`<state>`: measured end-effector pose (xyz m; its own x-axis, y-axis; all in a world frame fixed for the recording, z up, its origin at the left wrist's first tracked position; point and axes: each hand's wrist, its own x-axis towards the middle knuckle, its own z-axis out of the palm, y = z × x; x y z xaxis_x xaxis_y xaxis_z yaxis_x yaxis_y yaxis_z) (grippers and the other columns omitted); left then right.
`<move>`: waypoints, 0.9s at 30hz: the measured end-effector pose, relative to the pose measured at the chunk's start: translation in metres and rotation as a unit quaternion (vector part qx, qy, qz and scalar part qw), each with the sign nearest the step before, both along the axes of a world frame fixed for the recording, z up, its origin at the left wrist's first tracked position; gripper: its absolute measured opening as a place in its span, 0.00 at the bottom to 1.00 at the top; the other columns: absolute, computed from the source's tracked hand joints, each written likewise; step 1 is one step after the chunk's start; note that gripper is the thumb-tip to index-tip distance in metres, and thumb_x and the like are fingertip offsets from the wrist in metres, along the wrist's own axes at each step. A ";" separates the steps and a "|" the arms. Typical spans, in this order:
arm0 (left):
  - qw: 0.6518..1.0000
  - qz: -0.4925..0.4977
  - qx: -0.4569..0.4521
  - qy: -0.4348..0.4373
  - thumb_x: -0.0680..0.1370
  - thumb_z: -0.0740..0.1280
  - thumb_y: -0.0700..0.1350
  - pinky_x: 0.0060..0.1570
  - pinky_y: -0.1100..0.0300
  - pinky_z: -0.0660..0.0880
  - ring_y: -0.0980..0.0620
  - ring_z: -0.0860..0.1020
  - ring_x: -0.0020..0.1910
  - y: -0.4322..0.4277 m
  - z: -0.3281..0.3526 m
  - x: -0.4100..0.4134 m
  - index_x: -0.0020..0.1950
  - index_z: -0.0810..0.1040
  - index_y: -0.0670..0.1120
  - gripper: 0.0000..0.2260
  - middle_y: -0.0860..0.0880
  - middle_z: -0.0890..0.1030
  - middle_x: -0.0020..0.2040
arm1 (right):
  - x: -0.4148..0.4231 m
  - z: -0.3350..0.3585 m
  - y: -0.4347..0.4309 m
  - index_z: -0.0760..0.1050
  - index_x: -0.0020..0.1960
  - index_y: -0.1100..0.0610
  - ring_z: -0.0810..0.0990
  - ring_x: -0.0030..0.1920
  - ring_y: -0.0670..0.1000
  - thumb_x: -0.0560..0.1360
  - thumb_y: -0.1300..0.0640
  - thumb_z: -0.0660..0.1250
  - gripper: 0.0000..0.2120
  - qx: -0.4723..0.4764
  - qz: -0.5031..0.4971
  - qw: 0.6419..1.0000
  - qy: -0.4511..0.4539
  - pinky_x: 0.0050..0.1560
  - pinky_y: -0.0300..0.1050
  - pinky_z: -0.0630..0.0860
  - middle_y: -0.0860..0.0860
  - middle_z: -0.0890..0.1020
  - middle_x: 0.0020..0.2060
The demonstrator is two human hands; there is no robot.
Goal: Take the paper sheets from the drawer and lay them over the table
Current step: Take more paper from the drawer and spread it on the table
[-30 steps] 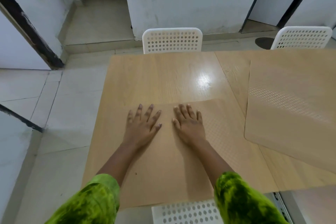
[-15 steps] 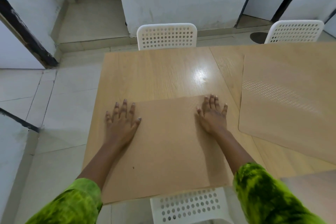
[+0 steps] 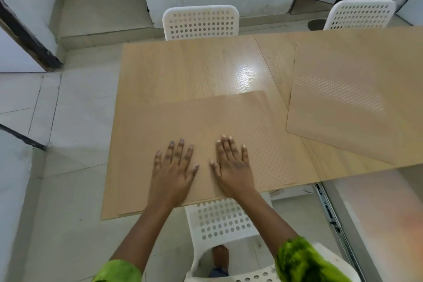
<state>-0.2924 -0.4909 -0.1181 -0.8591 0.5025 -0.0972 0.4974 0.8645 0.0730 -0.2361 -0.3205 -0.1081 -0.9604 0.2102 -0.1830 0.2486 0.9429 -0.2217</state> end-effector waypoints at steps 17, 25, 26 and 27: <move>0.994 0.102 0.005 -0.025 0.71 0.31 0.65 0.74 0.48 0.42 0.50 0.42 0.77 -0.066 0.010 -0.027 0.77 0.43 0.55 0.35 0.50 0.43 0.78 | 0.029 0.007 0.100 0.38 0.76 0.53 0.38 0.76 0.48 0.76 0.40 0.34 0.32 0.022 -0.100 0.994 -0.031 0.75 0.54 0.36 0.50 0.41 0.77; 0.994 0.049 0.093 -0.034 0.81 0.48 0.55 0.74 0.50 0.42 0.50 0.47 0.77 -0.009 0.051 0.001 0.76 0.53 0.45 0.26 0.48 0.53 0.78 | 0.056 0.050 0.091 0.63 0.73 0.57 0.59 0.74 0.52 0.81 0.56 0.52 0.21 -0.165 -0.223 0.952 0.126 0.74 0.50 0.51 0.54 0.65 0.73; 0.992 0.037 0.111 -0.040 0.81 0.49 0.54 0.74 0.51 0.44 0.51 0.49 0.77 0.004 0.056 0.005 0.76 0.55 0.45 0.25 0.48 0.55 0.78 | 0.063 0.056 0.095 0.67 0.70 0.57 0.64 0.72 0.54 0.80 0.59 0.54 0.19 -0.182 -0.239 0.943 0.146 0.71 0.47 0.57 0.55 0.70 0.70; 0.990 0.023 0.131 -0.048 0.81 0.50 0.53 0.74 0.51 0.45 0.51 0.50 0.77 0.018 0.062 0.010 0.76 0.57 0.45 0.24 0.48 0.57 0.77 | 0.071 0.063 0.102 0.70 0.68 0.57 0.67 0.69 0.54 0.79 0.61 0.55 0.18 -0.196 -0.255 0.933 0.159 0.68 0.44 0.61 0.55 0.73 0.68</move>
<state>-0.2820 -0.4727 -0.0565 -0.8752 0.4810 -0.0517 0.4370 0.8318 0.3421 -0.1655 -0.2181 -0.0455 -0.7719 0.6325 -0.0638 0.5062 0.5508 -0.6636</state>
